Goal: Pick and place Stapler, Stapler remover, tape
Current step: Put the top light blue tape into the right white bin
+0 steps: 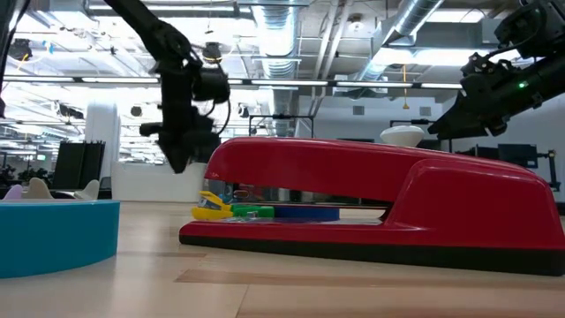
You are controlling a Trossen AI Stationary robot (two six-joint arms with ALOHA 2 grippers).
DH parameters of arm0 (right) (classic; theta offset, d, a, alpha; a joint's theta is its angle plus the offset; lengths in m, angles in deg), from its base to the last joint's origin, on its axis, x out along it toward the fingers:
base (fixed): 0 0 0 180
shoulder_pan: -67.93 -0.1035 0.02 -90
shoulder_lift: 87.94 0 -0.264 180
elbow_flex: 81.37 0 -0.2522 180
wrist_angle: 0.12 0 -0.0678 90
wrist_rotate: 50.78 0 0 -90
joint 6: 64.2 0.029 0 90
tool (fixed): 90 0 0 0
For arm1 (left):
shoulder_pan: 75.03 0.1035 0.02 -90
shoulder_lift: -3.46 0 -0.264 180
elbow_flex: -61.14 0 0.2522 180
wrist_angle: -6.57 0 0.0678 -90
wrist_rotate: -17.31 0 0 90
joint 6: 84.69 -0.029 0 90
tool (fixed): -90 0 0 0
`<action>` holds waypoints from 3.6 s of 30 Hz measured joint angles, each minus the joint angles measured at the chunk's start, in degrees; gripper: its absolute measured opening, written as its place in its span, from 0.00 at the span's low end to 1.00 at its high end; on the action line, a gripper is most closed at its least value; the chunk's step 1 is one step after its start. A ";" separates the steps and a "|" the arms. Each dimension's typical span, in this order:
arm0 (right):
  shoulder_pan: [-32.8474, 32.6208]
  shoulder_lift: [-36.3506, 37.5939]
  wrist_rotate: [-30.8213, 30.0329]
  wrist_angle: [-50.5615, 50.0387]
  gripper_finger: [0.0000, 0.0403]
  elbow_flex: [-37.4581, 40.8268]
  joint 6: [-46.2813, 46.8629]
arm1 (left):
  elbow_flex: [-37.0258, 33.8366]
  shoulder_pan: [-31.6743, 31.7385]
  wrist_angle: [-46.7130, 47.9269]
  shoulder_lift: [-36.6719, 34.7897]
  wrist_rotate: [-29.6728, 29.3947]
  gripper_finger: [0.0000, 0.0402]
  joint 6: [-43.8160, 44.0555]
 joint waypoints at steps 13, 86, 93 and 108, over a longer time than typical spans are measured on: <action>-0.18 0.00 0.73 0.39 0.72 0.00 0.20 | 0.00 -16.96 -0.05 -18.67 -1.71 0.01 -3.46; -3.50 -0.02 12.46 3.54 0.72 -0.02 3.02 | 0.02 -41.20 -40.56 6.16 11.72 0.36 -20.12; -3.50 -0.02 12.46 2.69 0.72 0.00 3.02 | 0.00 -40.33 -40.50 8.40 12.41 0.36 -15.18; -5.17 -1.02 15.74 5.27 0.71 -0.03 7.93 | 0.00 -40.02 -36.12 2.91 12.93 0.36 -13.91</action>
